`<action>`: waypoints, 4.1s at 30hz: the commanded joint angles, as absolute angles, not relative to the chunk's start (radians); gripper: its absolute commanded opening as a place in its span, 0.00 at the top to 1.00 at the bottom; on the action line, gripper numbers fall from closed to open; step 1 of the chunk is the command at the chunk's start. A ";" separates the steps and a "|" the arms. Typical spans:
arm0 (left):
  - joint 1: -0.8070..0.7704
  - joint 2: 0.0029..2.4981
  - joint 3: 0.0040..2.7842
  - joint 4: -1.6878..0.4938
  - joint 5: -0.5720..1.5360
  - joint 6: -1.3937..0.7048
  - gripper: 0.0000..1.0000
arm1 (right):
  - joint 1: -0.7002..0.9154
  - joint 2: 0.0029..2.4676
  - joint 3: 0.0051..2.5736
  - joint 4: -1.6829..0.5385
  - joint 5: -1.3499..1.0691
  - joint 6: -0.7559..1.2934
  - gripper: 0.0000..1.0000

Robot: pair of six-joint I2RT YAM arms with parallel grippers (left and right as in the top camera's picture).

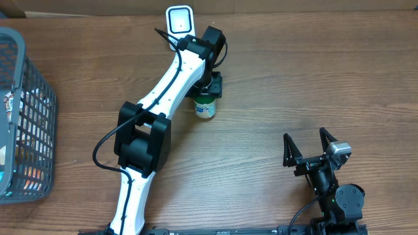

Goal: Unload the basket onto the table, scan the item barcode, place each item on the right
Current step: 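Lower the jar onto the table in front of the scanner, release, then retract the left gripper back to the basket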

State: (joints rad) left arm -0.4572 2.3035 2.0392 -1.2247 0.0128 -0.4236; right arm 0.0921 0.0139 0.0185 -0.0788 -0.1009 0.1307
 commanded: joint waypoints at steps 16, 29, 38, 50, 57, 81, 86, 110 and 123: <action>-0.468 2.321 2.051 -1.275 -0.010 -0.445 0.23 | 0.090 0.003 0.008 -0.074 -0.106 0.134 0.00; -0.466 2.196 2.198 -1.391 -0.007 -0.399 0.18 | 0.090 0.003 0.008 -0.074 -0.106 0.134 0.00; -0.466 2.102 2.215 -1.445 -0.007 -0.369 0.11 | 0.090 0.003 0.008 -0.074 -0.106 0.134 0.00; -0.466 2.104 2.211 -1.455 -0.007 -0.361 0.03 | 0.090 0.003 0.008 -0.074 -0.106 0.134 0.00; -0.466 2.104 2.211 -1.465 -0.007 -0.358 0.02 | 0.090 0.003 0.008 -0.074 -0.106 0.134 0.00; -0.358 2.022 2.393 -1.544 -0.138 -0.355 0.05 | 0.090 0.003 0.008 -0.074 -0.106 0.134 0.00; -0.179 1.893 2.557 -1.580 -0.137 -0.357 0.00 | 0.090 0.003 0.008 -0.074 -0.106 0.134 0.00; 0.880 1.878 2.568 -1.676 0.155 -0.392 0.02 | 0.090 0.003 0.008 -0.074 -0.106 0.134 0.00; 0.883 2.145 2.568 -1.642 0.116 -0.263 0.12 | 0.090 0.003 0.008 -0.074 -0.106 0.134 0.00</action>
State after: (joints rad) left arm 0.8787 2.1109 2.5710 -1.6424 0.1165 -0.3309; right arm 0.0921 0.0139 0.0185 -0.0784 -0.1009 0.1307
